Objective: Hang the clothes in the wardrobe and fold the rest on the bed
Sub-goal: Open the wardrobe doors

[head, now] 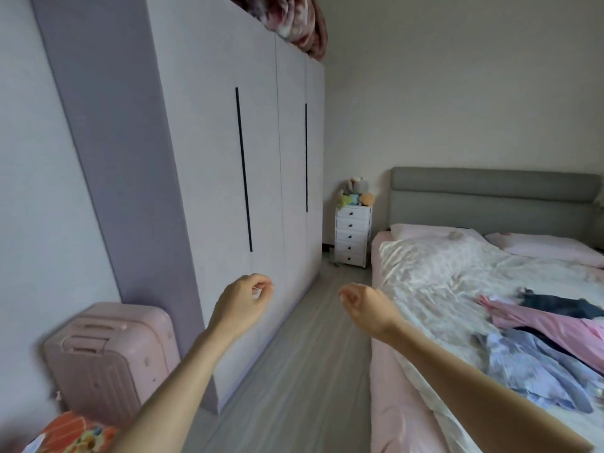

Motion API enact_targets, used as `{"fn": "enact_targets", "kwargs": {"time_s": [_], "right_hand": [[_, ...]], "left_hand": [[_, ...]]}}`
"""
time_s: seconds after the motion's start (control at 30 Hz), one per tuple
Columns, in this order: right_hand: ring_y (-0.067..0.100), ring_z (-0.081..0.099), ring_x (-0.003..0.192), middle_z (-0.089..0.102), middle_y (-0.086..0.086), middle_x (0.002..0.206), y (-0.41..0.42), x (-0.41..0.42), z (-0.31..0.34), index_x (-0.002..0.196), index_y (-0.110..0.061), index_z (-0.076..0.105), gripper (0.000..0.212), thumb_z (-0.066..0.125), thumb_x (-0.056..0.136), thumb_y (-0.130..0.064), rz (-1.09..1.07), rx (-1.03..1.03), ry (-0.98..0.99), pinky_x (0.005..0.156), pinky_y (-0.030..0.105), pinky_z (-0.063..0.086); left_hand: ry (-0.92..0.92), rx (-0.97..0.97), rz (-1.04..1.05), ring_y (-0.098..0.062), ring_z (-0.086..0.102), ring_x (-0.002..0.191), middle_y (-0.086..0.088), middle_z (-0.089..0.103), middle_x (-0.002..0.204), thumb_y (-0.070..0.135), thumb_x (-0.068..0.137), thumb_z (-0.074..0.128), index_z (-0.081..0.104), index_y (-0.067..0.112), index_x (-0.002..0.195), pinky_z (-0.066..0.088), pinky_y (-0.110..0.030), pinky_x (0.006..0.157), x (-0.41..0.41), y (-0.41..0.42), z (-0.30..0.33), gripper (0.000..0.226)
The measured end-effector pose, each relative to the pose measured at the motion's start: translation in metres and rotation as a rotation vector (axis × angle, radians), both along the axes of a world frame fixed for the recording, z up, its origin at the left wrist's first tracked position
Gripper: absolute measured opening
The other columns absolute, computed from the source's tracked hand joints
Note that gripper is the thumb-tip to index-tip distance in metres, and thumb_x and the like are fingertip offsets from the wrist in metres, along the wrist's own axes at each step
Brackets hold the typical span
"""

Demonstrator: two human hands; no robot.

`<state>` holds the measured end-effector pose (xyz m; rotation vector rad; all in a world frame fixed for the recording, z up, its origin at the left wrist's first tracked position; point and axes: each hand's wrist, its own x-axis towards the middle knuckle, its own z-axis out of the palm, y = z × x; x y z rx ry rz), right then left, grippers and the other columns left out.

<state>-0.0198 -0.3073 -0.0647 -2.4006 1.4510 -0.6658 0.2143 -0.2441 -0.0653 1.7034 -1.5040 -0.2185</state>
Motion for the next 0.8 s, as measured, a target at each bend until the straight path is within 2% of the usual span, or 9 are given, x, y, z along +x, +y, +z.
{"fn": "enact_targets", "kwargs": {"time_s": [0.17,0.3,0.43,0.57,0.7,0.8], "right_hand": [[0.027,0.058,0.108,0.064,0.001,0.117,-0.103,0.066,-0.005,0.115,-0.022,0.062,0.027,0.043,0.096,-0.027,0.036,0.084,-0.039,0.089,0.036,0.047],[0.026,0.059,0.107,0.067,0.004,0.112,-0.194,0.099,-0.018,0.116,-0.022,0.062,0.028,0.044,0.096,-0.024,0.049,0.152,-0.08,0.092,0.036,0.047],[0.024,0.061,0.102,0.069,0.004,0.104,-0.296,0.129,-0.027,0.115,-0.019,0.063,0.028,0.044,0.094,-0.02,0.078,0.159,-0.14,0.089,0.035,0.047],[0.024,0.064,0.095,0.07,0.006,0.097,-0.402,0.161,-0.021,0.113,-0.016,0.063,0.026,0.045,0.095,-0.016,0.132,0.163,-0.208,0.085,0.035,0.049],[0.022,0.065,0.09,0.07,0.004,0.095,-0.518,0.204,-0.005,0.114,-0.016,0.062,0.026,0.043,0.096,-0.017,0.202,0.146,-0.253,0.083,0.038,0.051],[0.024,0.065,0.089,0.07,0.006,0.095,-0.575,0.235,0.004,0.115,-0.017,0.061,0.025,0.043,0.097,-0.016,0.239,0.135,-0.271,0.082,0.039,0.052]], "left_hand": [[0.045,-0.006,0.028,-0.007,0.058,0.088,0.013,0.062,0.098,0.024,0.091,0.055,0.061,0.031,0.093,0.041,-0.02,0.08,0.055,-0.102,0.002,0.009],[0.092,0.006,0.024,0.001,0.056,0.085,0.015,0.062,0.097,0.025,0.092,0.054,0.062,0.03,0.094,0.04,-0.017,0.078,0.081,-0.192,-0.007,0.01],[0.123,-0.011,0.047,0.01,0.054,0.084,0.017,0.062,0.098,0.025,0.093,0.052,0.065,0.028,0.1,0.037,-0.005,0.071,0.106,-0.288,-0.017,0.014],[0.178,-0.058,0.129,0.01,0.053,0.083,0.014,0.062,0.102,0.025,0.094,0.051,0.064,0.025,0.107,0.035,-0.001,0.067,0.135,-0.389,-0.002,0.018],[0.227,-0.125,0.23,0.004,0.054,0.086,0.012,0.061,0.11,0.023,0.095,0.05,0.06,0.022,0.116,0.036,-0.001,0.066,0.17,-0.502,0.021,0.024],[0.197,-0.152,0.275,0.002,0.056,0.085,0.009,0.061,0.111,0.021,0.094,0.051,0.059,0.019,0.119,0.037,-0.006,0.07,0.196,-0.557,0.031,0.026]]}}
